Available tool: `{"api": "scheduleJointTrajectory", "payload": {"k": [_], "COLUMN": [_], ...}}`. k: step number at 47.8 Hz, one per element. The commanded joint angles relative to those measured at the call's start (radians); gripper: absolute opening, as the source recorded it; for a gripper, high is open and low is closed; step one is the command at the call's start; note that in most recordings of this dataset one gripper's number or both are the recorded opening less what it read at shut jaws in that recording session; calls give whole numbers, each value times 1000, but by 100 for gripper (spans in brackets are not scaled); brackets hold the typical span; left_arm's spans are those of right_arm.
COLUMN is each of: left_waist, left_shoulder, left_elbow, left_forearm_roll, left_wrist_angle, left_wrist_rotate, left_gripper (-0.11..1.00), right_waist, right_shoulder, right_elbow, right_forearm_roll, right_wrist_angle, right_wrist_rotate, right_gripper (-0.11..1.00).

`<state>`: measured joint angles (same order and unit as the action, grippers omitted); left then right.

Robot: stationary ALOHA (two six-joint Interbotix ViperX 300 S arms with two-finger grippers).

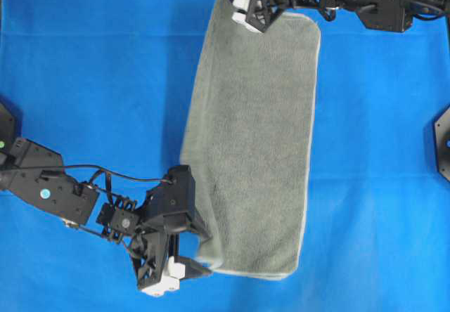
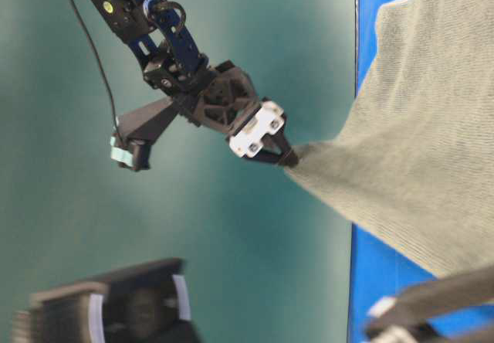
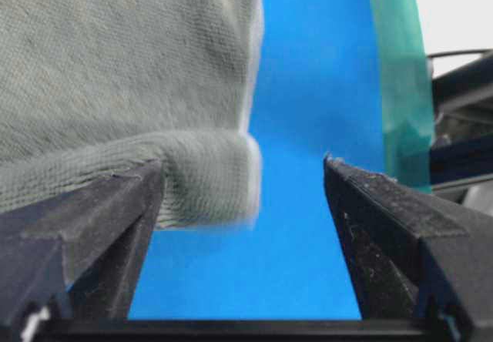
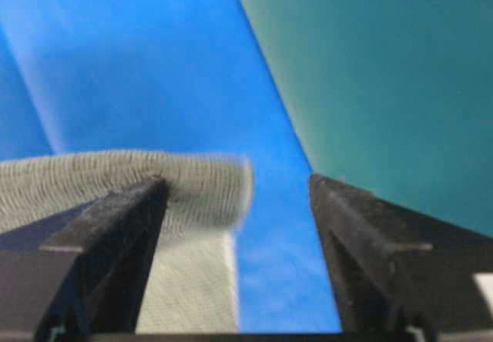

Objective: Fold a large towel.
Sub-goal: 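Regrasp the towel's far short edge with both grippers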

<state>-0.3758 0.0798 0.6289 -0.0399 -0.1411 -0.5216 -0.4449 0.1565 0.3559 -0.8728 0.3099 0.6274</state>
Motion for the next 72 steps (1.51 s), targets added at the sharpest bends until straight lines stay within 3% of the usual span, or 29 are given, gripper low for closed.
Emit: {"api": "scheduleJointTrajectory", "payload": {"k": [1, 13, 20, 30, 39, 46, 52, 62, 72], "left_waist": [9, 43, 98, 256, 428, 540, 627, 769, 862], "left_shoulder": [-72, -255, -394, -563, -641, -617, -552, -345, -95], "left_elbow": [-26, -18, 14, 114, 212, 227, 218, 163, 103], "left_forearm_roll": [3, 6, 8, 8, 8, 9, 9, 9, 8], "left_wrist_angle": [40, 207, 272, 218, 60, 23, 12, -31, -190], "left_wrist_rotate": [20, 126, 236, 403, 495, 511, 515, 515, 514], "left_gripper": [76, 75, 75, 74, 74, 74, 74, 74, 74], "right_waist": [37, 153, 218, 256, 247, 196, 97, -69, -137], "right_shoulder": [-72, -299, -476, -741, -884, -873, -798, -572, -353], "right_elbow": [9, 109, 213, 394, 518, 534, 529, 522, 495], "right_forearm_roll": [0, 2, 8, 80, 89, 89, 91, 89, 87], "right_wrist_angle": [28, 40, 34, -26, -77, -63, -40, -58, -158], "right_wrist_rotate": [-28, -43, -31, 35, 110, 133, 133, 133, 132], "right_gripper": [65, 64, 64, 63, 63, 63, 63, 63, 63]}}
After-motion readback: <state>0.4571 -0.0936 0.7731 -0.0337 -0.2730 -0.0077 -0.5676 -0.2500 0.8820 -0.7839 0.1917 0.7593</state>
